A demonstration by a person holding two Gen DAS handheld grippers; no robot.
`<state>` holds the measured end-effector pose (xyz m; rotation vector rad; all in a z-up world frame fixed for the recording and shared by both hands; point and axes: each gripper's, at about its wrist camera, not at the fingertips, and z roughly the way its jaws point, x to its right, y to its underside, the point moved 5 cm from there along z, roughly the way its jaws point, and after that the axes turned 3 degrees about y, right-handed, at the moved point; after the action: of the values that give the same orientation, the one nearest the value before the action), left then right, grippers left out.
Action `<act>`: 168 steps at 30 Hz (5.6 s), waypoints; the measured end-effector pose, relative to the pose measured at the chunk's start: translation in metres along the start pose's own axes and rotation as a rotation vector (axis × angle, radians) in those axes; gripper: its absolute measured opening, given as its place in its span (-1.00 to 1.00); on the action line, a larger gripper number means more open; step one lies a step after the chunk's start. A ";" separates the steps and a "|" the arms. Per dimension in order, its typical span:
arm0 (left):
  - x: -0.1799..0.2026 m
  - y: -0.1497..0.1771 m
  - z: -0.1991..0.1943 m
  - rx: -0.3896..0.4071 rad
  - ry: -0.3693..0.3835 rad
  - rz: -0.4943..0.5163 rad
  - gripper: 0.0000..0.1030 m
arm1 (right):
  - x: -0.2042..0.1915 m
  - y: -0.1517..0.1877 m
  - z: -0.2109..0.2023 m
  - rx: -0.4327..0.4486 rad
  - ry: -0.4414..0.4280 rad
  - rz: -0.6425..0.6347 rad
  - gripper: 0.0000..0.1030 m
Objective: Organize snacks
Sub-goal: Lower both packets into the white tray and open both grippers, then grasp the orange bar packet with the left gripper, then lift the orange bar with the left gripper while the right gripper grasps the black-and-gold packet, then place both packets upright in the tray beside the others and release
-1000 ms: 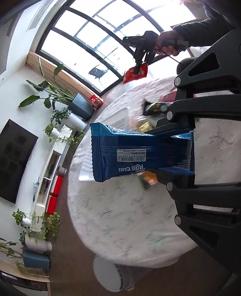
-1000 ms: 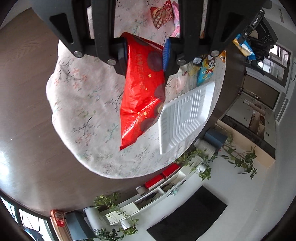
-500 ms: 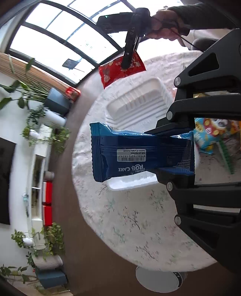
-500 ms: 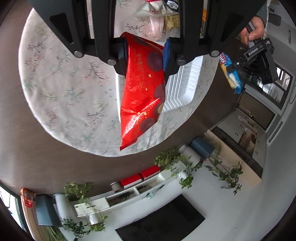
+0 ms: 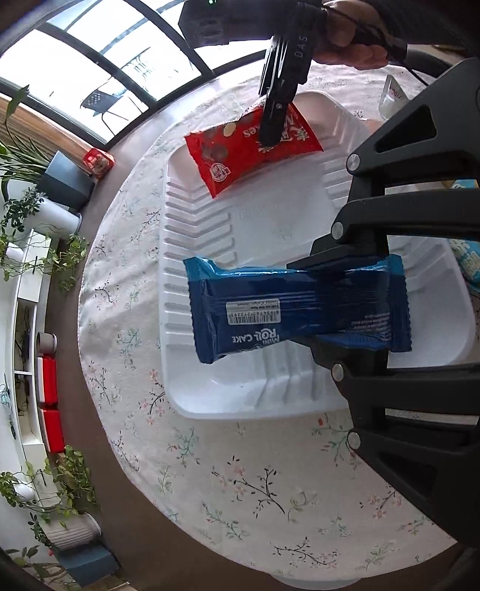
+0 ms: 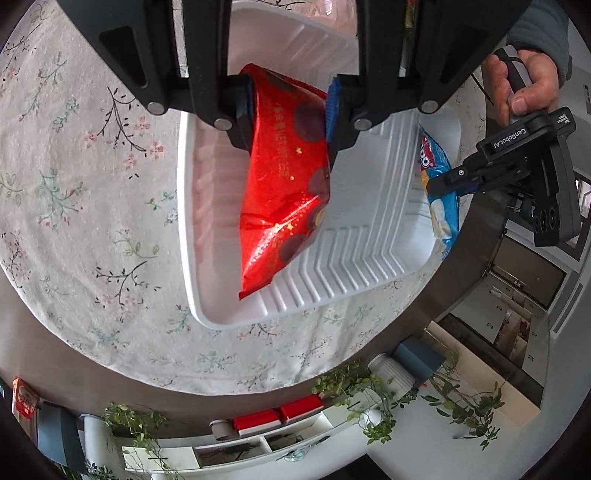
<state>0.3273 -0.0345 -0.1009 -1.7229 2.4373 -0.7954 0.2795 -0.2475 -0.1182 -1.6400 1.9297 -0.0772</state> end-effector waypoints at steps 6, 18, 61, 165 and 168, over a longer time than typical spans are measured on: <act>0.004 0.001 0.013 -0.015 -0.024 0.032 -0.48 | 0.001 0.001 0.002 0.013 -0.001 -0.009 -0.38; -0.001 -0.006 0.007 -0.002 0.003 0.008 -0.45 | -0.008 0.001 -0.014 0.046 0.006 -0.028 0.28; 0.055 0.220 -0.107 0.281 -0.089 -0.266 0.53 | -0.047 0.254 -0.140 0.288 -0.023 -0.004 0.76; 0.049 -0.030 -0.078 0.092 0.240 0.020 -0.73 | -0.053 -0.012 -0.102 0.216 -0.167 0.025 -0.56; 0.048 -0.035 -0.050 0.049 0.226 0.008 -0.73 | -0.058 -0.018 -0.074 0.164 -0.134 -0.001 -0.56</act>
<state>0.3233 -0.0671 -0.0307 -1.6889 2.5359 -1.0950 0.2636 -0.2231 -0.0266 -1.5001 1.7729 -0.1191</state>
